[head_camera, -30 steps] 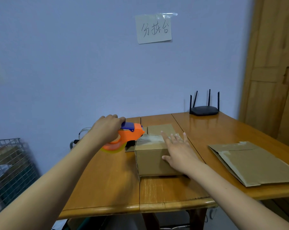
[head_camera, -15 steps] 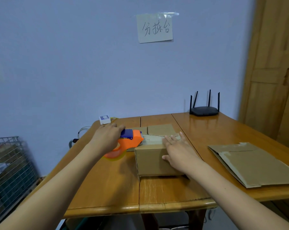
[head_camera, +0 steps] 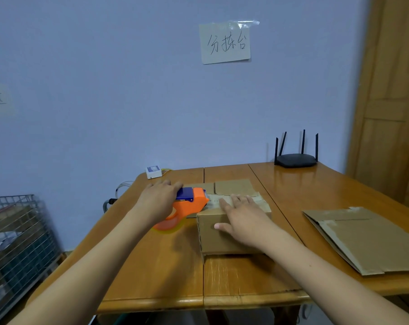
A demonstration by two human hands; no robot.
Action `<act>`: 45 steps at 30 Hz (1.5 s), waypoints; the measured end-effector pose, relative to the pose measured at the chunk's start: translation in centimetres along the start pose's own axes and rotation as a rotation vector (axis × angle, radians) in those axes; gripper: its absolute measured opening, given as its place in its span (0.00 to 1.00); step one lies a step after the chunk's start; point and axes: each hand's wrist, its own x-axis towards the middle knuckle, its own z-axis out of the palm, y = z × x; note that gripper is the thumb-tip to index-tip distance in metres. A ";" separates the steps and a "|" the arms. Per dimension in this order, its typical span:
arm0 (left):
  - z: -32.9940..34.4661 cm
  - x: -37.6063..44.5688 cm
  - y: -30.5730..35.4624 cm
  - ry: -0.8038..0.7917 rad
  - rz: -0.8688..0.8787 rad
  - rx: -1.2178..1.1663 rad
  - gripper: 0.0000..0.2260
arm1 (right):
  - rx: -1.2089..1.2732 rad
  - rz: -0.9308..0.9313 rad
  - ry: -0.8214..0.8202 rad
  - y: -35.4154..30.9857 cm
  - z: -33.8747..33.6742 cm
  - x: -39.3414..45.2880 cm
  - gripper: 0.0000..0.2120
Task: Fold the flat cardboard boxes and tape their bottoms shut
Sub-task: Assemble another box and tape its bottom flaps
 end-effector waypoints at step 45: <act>0.8 0.2 -2.2 -0.066 0.009 -0.122 0.21 | -0.120 -0.080 0.007 -1.3 0.3 4.5 0.54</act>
